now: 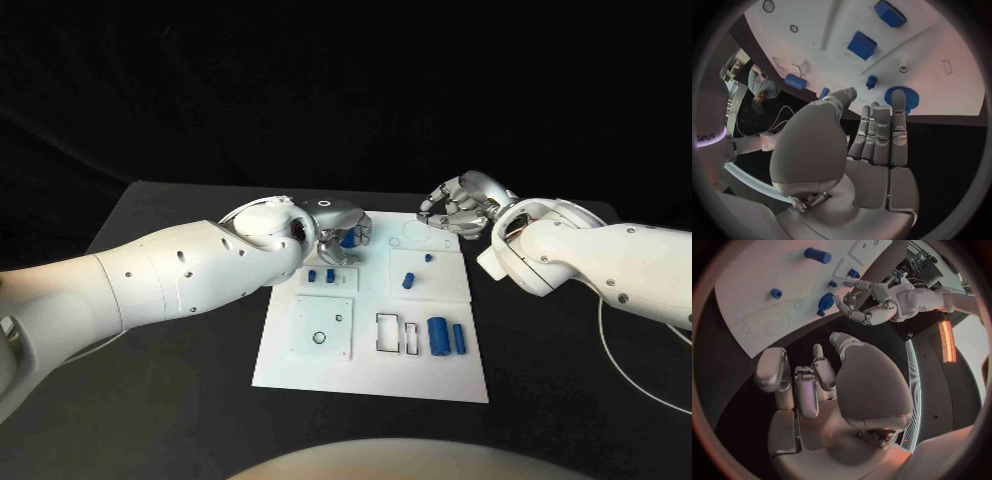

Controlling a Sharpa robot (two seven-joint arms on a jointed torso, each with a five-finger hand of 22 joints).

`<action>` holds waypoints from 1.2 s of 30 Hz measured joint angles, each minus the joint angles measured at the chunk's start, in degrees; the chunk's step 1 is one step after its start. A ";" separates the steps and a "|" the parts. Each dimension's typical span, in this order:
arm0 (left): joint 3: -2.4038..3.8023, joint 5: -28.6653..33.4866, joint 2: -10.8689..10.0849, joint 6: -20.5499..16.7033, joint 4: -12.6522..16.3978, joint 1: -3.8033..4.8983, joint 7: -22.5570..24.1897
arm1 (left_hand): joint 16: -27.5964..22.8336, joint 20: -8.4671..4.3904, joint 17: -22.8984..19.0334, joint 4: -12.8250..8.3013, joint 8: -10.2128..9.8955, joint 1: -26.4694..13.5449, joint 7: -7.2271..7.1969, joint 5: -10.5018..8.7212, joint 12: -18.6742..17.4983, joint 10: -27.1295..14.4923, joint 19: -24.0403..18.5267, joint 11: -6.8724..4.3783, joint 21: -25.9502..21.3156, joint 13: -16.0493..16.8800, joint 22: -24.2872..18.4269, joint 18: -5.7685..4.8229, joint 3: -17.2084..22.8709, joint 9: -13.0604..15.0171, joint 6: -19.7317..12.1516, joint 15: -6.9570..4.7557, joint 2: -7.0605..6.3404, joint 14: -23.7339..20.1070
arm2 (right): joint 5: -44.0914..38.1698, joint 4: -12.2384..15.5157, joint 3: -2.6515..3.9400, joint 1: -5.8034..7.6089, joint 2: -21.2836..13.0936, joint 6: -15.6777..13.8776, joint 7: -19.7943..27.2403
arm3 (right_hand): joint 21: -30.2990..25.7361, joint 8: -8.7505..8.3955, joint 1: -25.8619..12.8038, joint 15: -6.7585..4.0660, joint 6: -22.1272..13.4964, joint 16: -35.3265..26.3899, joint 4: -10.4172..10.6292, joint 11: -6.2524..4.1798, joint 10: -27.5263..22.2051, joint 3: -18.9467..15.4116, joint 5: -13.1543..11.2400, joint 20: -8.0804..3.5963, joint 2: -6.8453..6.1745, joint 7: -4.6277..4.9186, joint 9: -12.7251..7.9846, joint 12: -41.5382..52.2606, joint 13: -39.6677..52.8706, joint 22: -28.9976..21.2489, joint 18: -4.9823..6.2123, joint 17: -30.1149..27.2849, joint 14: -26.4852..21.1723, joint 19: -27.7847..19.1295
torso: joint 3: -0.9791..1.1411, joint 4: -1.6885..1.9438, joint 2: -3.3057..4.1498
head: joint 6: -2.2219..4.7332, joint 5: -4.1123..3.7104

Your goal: Assemble the parts on the task board

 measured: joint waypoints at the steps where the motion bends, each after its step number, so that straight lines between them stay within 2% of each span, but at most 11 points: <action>1: -0.02 -0.42 0.14 0.25 -0.13 -0.01 -0.02 | 0.86 0.01 0.87 0.00 -0.31 -0.17 -0.09 0.00 -0.11 0.41 0.41 0.03 0.15 -0.23 0.21 0.00 0.00 -0.14 0.33 -0.07 0.17 0.71 | -0.01 0.01 0.00 0.00 0.00 -0.06 -0.01 | -0.15 0.00 0.00 0.00 0.00 0.00 0.00 0.00 0.00 0.00 0.00 0.00 0.00 0.00 0.00 -0.14 -0.09 -0.03 0.00 0.00 0.00 0.00 | 0.03 -0.02 -0.01 | -0.02 0.00; 3: -0.05 -1.24 0.47 0.87 -0.44 -0.04 -0.15 | 2.54 -0.16 2.48 -0.16 -0.77 -0.29 -0.10 0.00 -0.67 0.73 0.64 -0.07 0.62 -0.77 0.77 0.01 -0.16 -0.43 0.89 -0.10 0.29 2.04 | -0.04 0.03 0.00 0.00 0.00 -0.18 -0.03 | -0.29 0.00 0.00 0.00 0.00 0.00 0.00 0.00 0.00 0.00 0.00 0.00 0.00 0.00 0.00 -0.34 -0.19 -0.08 0.00 0.00 0.00 0.00 | 0.05 -0.04 0.00 | -0.03 0.04; 9: -0.06 -2.81 1.10 1.94 -1.05 -0.08 -0.55 | 3.23 0.01 2.20 -0.33 -1.45 -0.29 0.28 0.58 -1.85 1.37 0.82 0.15 0.85 -1.81 1.60 0.01 0.01 -0.85 1.69 -0.08 0.29 2.06 | -0.13 0.04 0.00 0.00 0.04 -0.53 -0.09 | -0.52 0.00 0.00 0.00 0.00 -0.30 -0.07 0.00 -0.41 0.39 0.23 0.00 0.00 0.00 0.00 -0.56 -0.55 -0.20 0.00 0.00 0.00 0.00 | 0.07 0.00 0.00 | -0.09 -0.09; 12: -0.07 -3.40 1.35 2.38 -1.30 -0.11 -0.79 | 4.03 0.23 2.92 -0.65 -1.77 -0.29 0.41 0.88 -2.25 2.36 1.04 0.15 1.25 -2.25 2.00 0.00 0.32 -0.97 2.27 0.31 0.29 2.50 | -0.19 0.07 0.00 0.00 0.07 -0.67 -0.12 | -0.52 0.00 0.00 0.00 0.00 -0.32 -0.07 0.00 -0.41 0.39 0.23 0.00 0.00 0.00 0.00 -0.56 -0.62 -0.31 0.00 0.00 0.00 0.00 | 0.03 0.01 -0.01 | -0.12 -0.10; 19: -0.07 -4.38 1.80 3.71 -1.90 -0.14 -1.45 | 6.20 0.14 4.92 -1.65 -2.78 0.11 0.50 2.19 -3.25 4.71 1.35 0.02 1.97 -3.18 3.28 0.00 1.39 -1.35 4.16 0.14 0.69 4.11 | -0.31 0.09 0.00 0.00 0.07 -0.92 -0.16 | -0.52 0.00 0.00 0.00 0.00 -0.31 -0.07 0.00 -0.41 0.39 0.23 0.00 0.00 0.00 0.01 -0.56 -0.62 -0.31 0.00 0.00 0.00 0.01 | -0.01 0.01 -0.02 | -0.25 -0.10; 25: -0.07 -4.74 2.22 4.98 -2.46 -0.27 -2.18 | 7.37 0.22 6.04 -2.45 -3.62 0.54 0.81 2.21 -4.17 5.63 2.66 0.32 5.22 -3.92 5.12 0.00 2.93 -1.63 4.71 0.31 1.31 4.93 | -0.37 0.14 0.00 0.00 0.09 -1.01 -0.18 | -0.52 0.00 0.00 0.00 0.00 -0.32 -0.07 0.00 -0.41 0.39 0.22 0.00 0.00 0.00 0.00 -0.56 -0.62 -0.31 0.00 0.00 0.00 0.01 | -0.01 0.00 -0.02 | -0.30 -0.20; 27: -0.07 -4.77 2.38 5.33 -2.66 -0.32 -2.38 | 7.78 0.21 6.32 -2.68 -3.97 0.62 0.81 2.21 -4.50 6.22 3.07 0.11 6.01 -4.10 5.61 0.00 3.34 -1.63 5.08 0.32 1.83 5.34 | -0.38 0.16 0.00 0.00 0.10 -1.03 -0.18 | -0.52 0.00 0.00 0.00 0.00 -0.32 -0.07 0.00 -0.41 0.39 0.46 0.00 0.00 0.00 0.01 -0.56 -0.62 -0.31 0.00 0.00 0.00 0.01 | -0.01 -0.01 -0.02 | -0.34 -0.23; 36: 0.23 -4.72 2.93 6.09 -3.32 -0.65 -2.83 | 9.11 0.16 8.10 -3.48 -4.55 0.40 0.85 1.89 -5.33 7.86 4.80 0.15 9.92 -4.54 7.76 0.00 4.14 -1.78 6.13 0.31 2.04 6.77 | -0.43 0.21 0.01 0.00 0.16 -1.05 -0.19 | -0.52 0.01 0.00 0.00 0.00 -0.32 -0.07 0.00 -0.41 0.39 0.54 0.00 0.00 0.00 0.01 -0.56 -0.62 -0.31 0.00 0.00 0.00 0.01 | -0.01 -0.03 -0.01 | -0.53 -0.37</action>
